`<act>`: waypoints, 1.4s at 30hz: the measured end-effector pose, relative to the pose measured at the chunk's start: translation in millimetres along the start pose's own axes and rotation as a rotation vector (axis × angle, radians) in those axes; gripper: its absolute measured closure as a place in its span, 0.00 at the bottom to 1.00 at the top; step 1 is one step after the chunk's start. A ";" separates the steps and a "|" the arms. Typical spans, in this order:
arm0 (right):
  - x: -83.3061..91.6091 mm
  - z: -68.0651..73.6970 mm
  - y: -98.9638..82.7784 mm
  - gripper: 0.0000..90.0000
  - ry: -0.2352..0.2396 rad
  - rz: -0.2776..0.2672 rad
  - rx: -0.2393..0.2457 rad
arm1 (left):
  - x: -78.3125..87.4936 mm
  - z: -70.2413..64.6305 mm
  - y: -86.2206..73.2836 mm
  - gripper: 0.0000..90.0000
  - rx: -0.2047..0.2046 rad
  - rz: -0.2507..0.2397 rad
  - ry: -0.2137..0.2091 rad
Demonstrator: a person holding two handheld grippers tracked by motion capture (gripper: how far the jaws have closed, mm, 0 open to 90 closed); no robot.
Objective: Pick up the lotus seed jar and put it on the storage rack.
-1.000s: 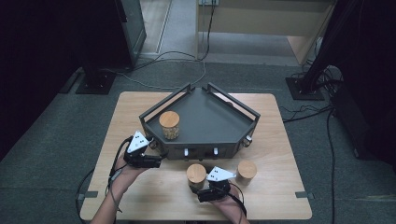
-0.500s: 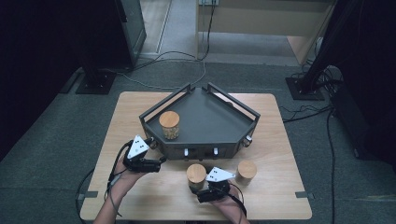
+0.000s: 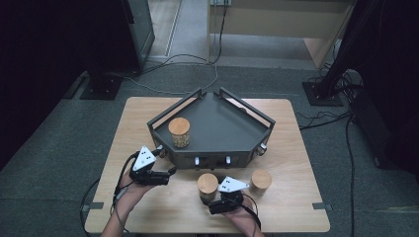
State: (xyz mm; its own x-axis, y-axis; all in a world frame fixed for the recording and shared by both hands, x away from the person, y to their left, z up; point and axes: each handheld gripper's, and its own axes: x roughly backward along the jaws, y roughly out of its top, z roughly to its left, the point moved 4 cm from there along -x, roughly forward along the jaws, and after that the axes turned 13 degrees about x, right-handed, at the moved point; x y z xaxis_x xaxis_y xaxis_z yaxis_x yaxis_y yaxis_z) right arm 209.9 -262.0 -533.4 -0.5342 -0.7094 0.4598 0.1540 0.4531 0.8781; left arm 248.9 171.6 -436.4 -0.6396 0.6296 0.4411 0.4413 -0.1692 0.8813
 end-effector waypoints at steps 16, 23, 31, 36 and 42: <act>0.1 0.1 -0.3 0.12 0.001 -0.003 0.000 | 4.0 -1.9 -11.4 0.13 -0.001 -0.011 0.014; 0.2 0.1 -0.3 0.12 0.000 -0.002 -0.001 | 4.2 -4.8 -17.9 0.13 -0.011 -0.018 0.009; 0.3 1.2 -0.1 0.12 -0.004 -0.002 0.005 | 5.2 -2.6 -28.3 0.13 0.002 -0.031 0.013; 0.4 1.6 -0.3 0.12 -0.007 -0.003 0.007 | 5.6 -0.7 -34.5 0.13 0.013 -0.042 0.012; 0.8 1.1 -1.0 0.12 -0.008 -0.007 0.000 | 6.7 -0.6 -37.5 0.13 0.009 -0.048 0.010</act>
State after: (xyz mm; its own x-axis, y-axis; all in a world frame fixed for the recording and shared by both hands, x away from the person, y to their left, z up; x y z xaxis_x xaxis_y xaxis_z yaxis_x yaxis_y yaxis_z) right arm 208.4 -262.5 -534.0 -0.5416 -0.7085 0.4524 0.1503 0.4479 0.8814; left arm 227.7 181.7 -466.4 -0.6663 0.6294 0.3999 0.4152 -0.1324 0.9001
